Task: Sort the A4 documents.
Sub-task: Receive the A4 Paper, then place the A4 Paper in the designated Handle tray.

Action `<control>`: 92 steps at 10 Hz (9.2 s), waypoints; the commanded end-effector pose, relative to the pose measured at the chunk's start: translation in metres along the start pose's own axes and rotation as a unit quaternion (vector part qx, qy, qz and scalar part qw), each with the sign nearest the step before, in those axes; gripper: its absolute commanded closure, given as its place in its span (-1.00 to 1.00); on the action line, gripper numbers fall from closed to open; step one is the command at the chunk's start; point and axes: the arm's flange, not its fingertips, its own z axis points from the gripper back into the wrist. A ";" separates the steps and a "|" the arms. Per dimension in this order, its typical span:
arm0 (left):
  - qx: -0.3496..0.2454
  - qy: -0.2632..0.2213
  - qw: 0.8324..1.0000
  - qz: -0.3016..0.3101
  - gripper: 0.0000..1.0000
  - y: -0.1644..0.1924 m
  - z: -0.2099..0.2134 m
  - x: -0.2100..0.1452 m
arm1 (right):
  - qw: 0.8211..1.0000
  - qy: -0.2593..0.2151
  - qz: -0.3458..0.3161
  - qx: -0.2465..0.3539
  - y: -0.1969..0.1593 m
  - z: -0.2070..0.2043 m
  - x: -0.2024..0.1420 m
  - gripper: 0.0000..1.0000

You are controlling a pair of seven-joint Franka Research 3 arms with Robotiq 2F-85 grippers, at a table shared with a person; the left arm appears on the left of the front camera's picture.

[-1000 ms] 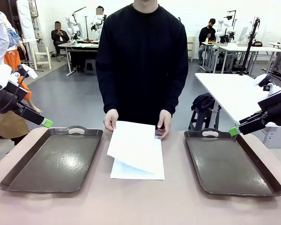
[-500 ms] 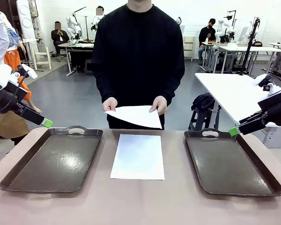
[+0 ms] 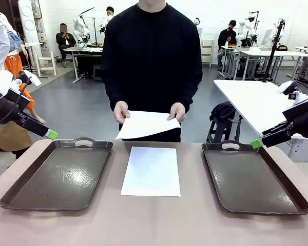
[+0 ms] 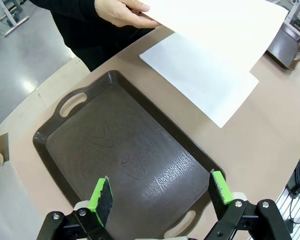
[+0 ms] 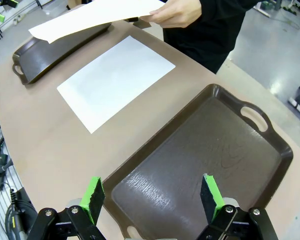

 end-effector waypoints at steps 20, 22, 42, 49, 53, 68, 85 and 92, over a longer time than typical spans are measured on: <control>-0.003 -0.003 1.000 0.002 -1.00 0.001 -0.001 0.000 | 1.000 0.006 -0.017 0.023 -0.004 -0.006 0.002 -1.00; -0.003 -0.003 1.000 0.002 -1.00 0.001 -0.001 0.000 | 0.993 0.011 -0.087 0.075 -0.009 -0.028 0.008 -1.00; -0.003 -0.003 1.000 0.002 -1.00 0.001 -0.001 0.000 | 0.791 -0.053 -0.464 0.396 0.044 -0.217 0.129 -1.00; -0.003 -0.003 1.000 0.002 -1.00 0.001 -0.001 0.000 | 0.770 -0.066 -0.508 0.381 0.026 -0.229 0.130 -0.64; -0.003 -0.003 1.000 0.002 -1.00 0.001 -0.001 0.000 | 0.768 -0.066 -0.512 0.379 0.021 -0.233 0.130 0.11; -0.003 -0.003 1.000 0.002 -1.00 0.001 -0.001 0.000 | 0.777 -0.064 -0.501 0.376 0.015 -0.231 0.132 1.00; -0.003 -0.003 1.000 0.002 -1.00 0.001 -0.001 0.000 | 0.777 -0.064 -0.501 0.376 0.015 -0.231 0.132 1.00; -0.003 -0.003 1.000 0.002 -1.00 0.001 -0.001 0.000 | 0.803 -0.066 -0.440 0.397 -0.028 -0.172 0.095 0.97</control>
